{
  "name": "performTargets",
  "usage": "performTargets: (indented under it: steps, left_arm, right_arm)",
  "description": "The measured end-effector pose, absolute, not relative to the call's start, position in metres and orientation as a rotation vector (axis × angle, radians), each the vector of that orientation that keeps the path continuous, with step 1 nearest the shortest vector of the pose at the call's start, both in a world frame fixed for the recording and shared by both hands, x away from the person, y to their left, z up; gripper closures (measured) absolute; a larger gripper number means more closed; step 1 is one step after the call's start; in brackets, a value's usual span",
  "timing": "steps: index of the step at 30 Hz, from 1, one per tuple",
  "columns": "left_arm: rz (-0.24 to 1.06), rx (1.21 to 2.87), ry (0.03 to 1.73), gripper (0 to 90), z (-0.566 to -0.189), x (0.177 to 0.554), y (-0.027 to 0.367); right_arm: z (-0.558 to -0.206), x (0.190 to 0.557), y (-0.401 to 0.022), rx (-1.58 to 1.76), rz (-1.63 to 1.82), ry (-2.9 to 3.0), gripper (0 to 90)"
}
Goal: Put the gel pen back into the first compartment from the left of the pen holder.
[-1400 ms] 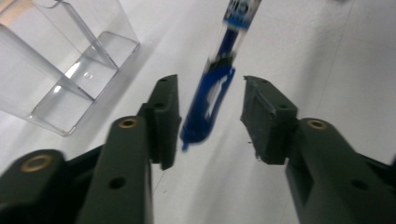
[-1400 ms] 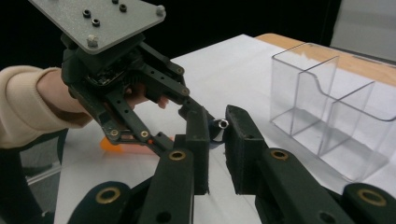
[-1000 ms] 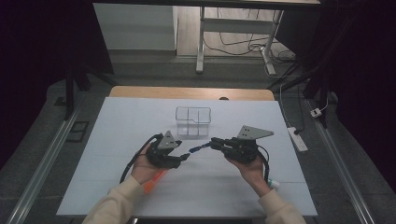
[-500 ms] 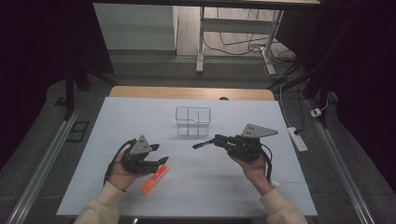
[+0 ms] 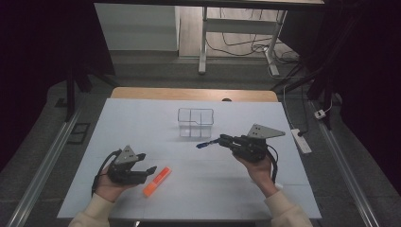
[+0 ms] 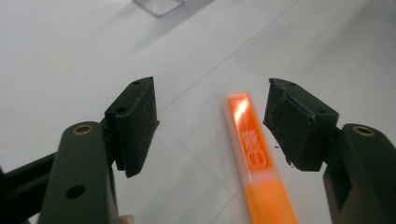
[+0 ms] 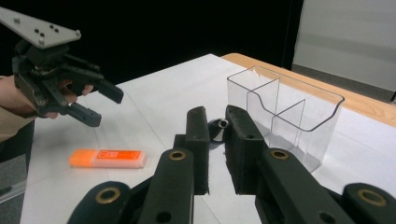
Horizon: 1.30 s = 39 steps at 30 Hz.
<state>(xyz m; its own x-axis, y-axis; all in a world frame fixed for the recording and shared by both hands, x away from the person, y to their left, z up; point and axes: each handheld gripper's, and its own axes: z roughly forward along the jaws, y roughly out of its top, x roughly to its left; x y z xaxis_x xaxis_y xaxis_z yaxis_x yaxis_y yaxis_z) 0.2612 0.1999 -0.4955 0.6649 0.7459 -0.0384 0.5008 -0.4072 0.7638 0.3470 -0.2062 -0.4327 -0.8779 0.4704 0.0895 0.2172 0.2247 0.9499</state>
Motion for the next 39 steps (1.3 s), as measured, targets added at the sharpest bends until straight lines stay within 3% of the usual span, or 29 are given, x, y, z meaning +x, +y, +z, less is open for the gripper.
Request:
performTargets:
  steps: [39]
  left_arm:
    - [0.369, 2.086, 1.027, 31.9, -0.509, 0.261, 0.223]
  right_arm:
    - [-0.389, 0.385, -0.183, 0.700, 1.667, 2.220, 78.8]
